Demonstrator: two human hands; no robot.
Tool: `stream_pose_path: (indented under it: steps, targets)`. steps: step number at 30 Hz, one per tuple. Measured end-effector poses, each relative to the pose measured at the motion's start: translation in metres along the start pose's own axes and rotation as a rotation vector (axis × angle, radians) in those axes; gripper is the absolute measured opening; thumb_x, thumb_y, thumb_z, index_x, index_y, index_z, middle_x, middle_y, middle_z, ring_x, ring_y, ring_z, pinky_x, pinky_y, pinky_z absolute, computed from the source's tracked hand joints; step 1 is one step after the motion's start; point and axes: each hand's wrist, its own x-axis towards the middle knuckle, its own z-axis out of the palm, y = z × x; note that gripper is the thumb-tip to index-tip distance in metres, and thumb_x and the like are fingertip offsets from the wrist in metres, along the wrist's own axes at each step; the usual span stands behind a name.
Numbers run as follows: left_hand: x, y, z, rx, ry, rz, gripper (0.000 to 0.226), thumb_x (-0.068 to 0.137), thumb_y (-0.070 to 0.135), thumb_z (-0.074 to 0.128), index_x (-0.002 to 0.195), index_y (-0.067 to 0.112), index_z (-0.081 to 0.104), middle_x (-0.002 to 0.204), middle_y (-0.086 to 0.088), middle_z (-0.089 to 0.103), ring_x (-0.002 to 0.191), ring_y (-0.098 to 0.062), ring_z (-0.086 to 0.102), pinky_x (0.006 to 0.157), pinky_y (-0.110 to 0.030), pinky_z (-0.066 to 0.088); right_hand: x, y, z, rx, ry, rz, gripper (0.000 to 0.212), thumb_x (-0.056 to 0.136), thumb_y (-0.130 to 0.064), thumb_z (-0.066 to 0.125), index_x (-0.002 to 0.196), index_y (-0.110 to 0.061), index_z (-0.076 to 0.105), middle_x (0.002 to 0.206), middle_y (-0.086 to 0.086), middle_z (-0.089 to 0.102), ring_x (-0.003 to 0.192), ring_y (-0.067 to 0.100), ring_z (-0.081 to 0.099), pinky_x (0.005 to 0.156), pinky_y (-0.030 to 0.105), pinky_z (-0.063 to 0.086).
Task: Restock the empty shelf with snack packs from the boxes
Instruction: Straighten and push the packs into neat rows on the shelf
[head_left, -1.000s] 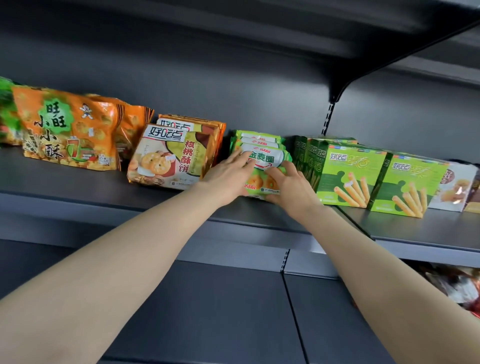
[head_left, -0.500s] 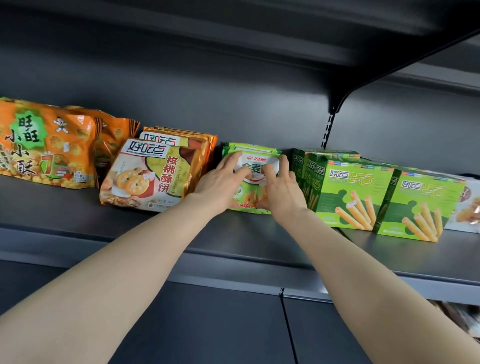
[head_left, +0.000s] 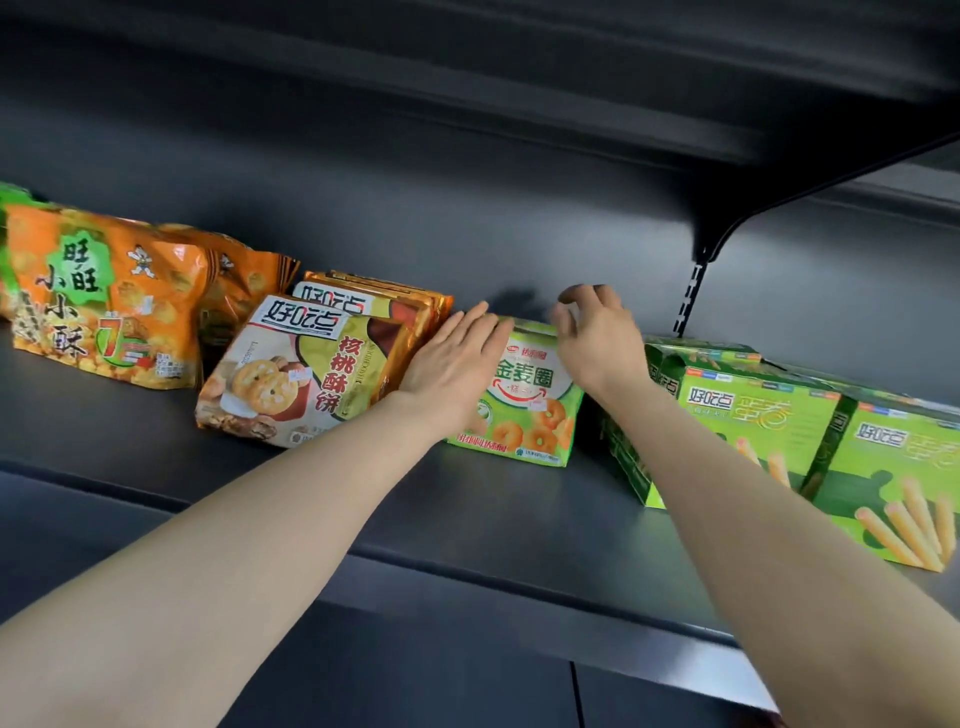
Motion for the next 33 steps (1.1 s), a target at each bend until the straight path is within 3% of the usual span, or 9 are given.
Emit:
stream_pose_path:
  steps: [5, 10, 15, 20, 23, 25, 28, 31, 33]
  targets:
    - [-0.003, 0.003, 0.002, 0.008, 0.011, 0.001, 0.138, 0.06, 0.058, 0.086, 0.155, 0.004, 0.002, 0.163, -0.012, 0.01, 0.152, -0.028, -0.003, 0.123, -0.037, -0.006, 0.054, -0.003, 0.01, -0.1, -0.436, -0.01, 0.038, 0.108, -0.019, 0.03, 0.134, -0.002, 0.052, 0.144, 0.018, 0.047, 0.133, 0.034, 0.042, 0.105, 0.04, 0.039]
    - [-0.002, 0.004, 0.009, 0.093, 0.036, 0.011, 0.143, 0.058, 0.069, 0.081, 0.155, 0.001, 0.001, 0.162, -0.014, 0.011, 0.152, -0.03, -0.004, 0.123, -0.041, -0.006, 0.074, -0.009, 0.017, -0.23, -0.696, -0.003, 0.051, 0.108, -0.041, 0.023, 0.146, -0.016, 0.045, 0.155, 0.013, 0.039, 0.141, 0.029, 0.038, 0.112, 0.036, 0.029]
    - [0.0, 0.006, 0.015, 0.115, 0.086, 0.004, 0.139, 0.051, 0.063, 0.087, 0.153, 0.002, 0.016, 0.154, -0.014, 0.029, 0.15, -0.032, 0.015, 0.124, -0.045, 0.007, 0.08, -0.008, 0.012, -0.196, -0.685, 0.062, 0.057, 0.106, -0.049, 0.025, 0.149, -0.015, 0.042, 0.158, 0.012, 0.035, 0.144, 0.028, 0.033, 0.115, 0.036, 0.025]
    - [0.003, 0.012, 0.022, 0.153, 0.183, -0.075, 0.122, 0.043, 0.056, 0.091, 0.136, 0.013, 0.026, 0.133, -0.01, 0.046, 0.12, -0.031, 0.047, 0.109, -0.047, 0.036, 0.08, -0.013, -0.003, -0.199, -0.713, 0.066, 0.06, 0.106, -0.051, 0.023, 0.144, -0.012, 0.049, 0.155, 0.013, 0.039, 0.142, 0.028, 0.037, 0.112, 0.034, 0.029]
    - [0.002, 0.01, 0.016, 0.163, 0.243, -0.001, 0.114, 0.047, 0.063, 0.086, 0.135, 0.016, 0.031, 0.127, -0.009, 0.047, 0.11, -0.029, 0.048, 0.096, -0.042, 0.041, 0.076, -0.007, -0.002, -0.156, -0.703, 0.099, 0.059, 0.106, -0.05, 0.024, 0.145, -0.013, 0.048, 0.154, 0.012, 0.041, 0.14, 0.028, 0.039, 0.111, 0.034, 0.03]
    - [0.0, 0.006, 0.008, 0.099, 0.241, 0.022, 0.107, 0.052, 0.068, 0.083, 0.137, 0.02, 0.037, 0.132, -0.009, 0.044, 0.116, -0.03, 0.044, 0.096, -0.042, 0.041, 0.072, -0.003, 0.001, -0.126, -0.695, 0.131, 0.058, 0.107, -0.049, 0.023, 0.146, -0.013, 0.047, 0.155, 0.012, 0.04, 0.141, 0.028, 0.039, 0.11, 0.033, 0.029]
    - [-0.002, 0.007, 0.001, -0.056, 0.156, -0.067, 0.101, 0.059, 0.068, 0.079, 0.142, 0.03, 0.034, 0.142, -0.007, 0.03, 0.125, -0.033, 0.037, 0.098, -0.045, 0.045, 0.067, -0.005, 0.006, -0.066, -0.677, 0.187, 0.057, 0.106, -0.047, 0.026, 0.144, -0.01, 0.048, 0.151, 0.016, 0.044, 0.136, 0.029, 0.044, 0.106, 0.032, 0.034]
    - [-0.001, 0.019, 0.003, -0.174, 0.094, -0.176, 0.098, 0.066, 0.057, 0.083, 0.143, 0.034, 0.026, 0.141, -0.005, 0.022, 0.113, -0.028, 0.043, 0.08, -0.038, 0.054, 0.065, -0.001, 0.01, 0.055, -0.623, 0.159, 0.048, 0.105, -0.042, 0.034, 0.134, -0.013, 0.059, 0.143, 0.016, 0.053, 0.128, 0.03, 0.051, 0.097, 0.03, 0.038]
    - [-0.001, 0.025, 0.004, -0.201, 0.1, -0.217, 0.1, 0.066, 0.053, 0.085, 0.143, 0.032, 0.024, 0.142, -0.004, 0.02, 0.113, -0.028, 0.043, 0.079, -0.037, 0.054, 0.061, 0.004, 0.007, 0.116, -0.608, 0.151, 0.046, 0.104, -0.044, 0.038, 0.133, -0.016, 0.061, 0.143, 0.014, 0.054, 0.129, 0.029, 0.051, 0.1, 0.029, 0.037]
